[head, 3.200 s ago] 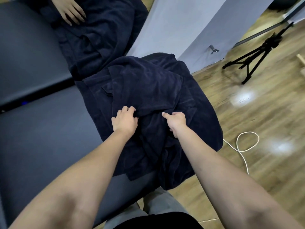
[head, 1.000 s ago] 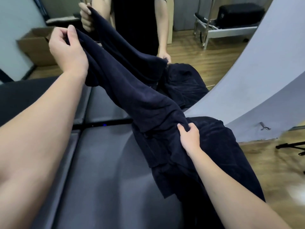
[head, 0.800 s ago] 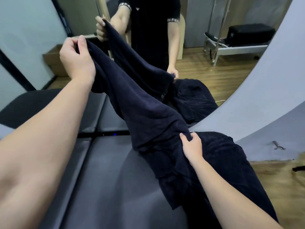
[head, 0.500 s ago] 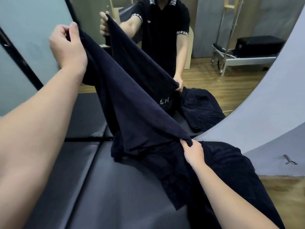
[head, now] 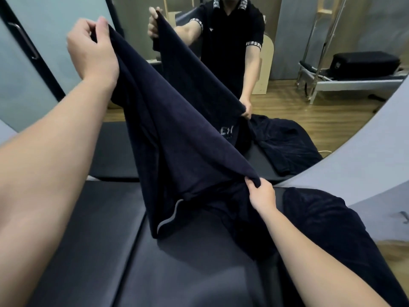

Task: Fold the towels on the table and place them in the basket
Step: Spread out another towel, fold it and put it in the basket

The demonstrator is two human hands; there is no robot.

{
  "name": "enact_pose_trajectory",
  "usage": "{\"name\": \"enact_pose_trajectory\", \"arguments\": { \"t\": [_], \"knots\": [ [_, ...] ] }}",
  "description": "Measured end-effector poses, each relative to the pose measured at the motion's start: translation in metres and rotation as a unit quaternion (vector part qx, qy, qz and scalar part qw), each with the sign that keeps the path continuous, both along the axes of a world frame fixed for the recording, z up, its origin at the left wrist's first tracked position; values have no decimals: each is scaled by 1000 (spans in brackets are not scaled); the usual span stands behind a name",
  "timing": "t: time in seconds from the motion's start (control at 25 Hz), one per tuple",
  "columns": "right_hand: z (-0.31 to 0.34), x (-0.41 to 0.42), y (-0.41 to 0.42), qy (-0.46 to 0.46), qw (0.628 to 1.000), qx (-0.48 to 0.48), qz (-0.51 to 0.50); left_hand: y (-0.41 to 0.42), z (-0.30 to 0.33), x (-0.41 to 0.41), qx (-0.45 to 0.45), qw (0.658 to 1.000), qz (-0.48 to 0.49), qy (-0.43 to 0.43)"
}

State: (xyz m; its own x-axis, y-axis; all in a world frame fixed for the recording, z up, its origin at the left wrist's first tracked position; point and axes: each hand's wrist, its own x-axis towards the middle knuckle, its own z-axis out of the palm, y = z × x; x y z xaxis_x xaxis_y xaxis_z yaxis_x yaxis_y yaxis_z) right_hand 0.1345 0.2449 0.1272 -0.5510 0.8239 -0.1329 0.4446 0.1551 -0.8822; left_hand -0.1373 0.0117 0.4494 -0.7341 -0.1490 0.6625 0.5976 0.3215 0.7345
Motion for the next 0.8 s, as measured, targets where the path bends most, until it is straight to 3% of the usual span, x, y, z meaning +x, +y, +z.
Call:
{"name": "enact_pose_trajectory", "arguments": {
  "t": [0.28, 0.52, 0.8],
  "knots": [
    [9, -9, -71, 48, 997, 42, -52, -83, -20, -34, -3, 1000, 6, -9],
    [54, -7, -111, 136, 978, 97, -126, -144, -34, -63, 76, 997, -15, -9],
    [56, 12, -169, 150, 970, 101, -161, -181, -53, -54, 93, 994, -43, -30]
  ]
}}
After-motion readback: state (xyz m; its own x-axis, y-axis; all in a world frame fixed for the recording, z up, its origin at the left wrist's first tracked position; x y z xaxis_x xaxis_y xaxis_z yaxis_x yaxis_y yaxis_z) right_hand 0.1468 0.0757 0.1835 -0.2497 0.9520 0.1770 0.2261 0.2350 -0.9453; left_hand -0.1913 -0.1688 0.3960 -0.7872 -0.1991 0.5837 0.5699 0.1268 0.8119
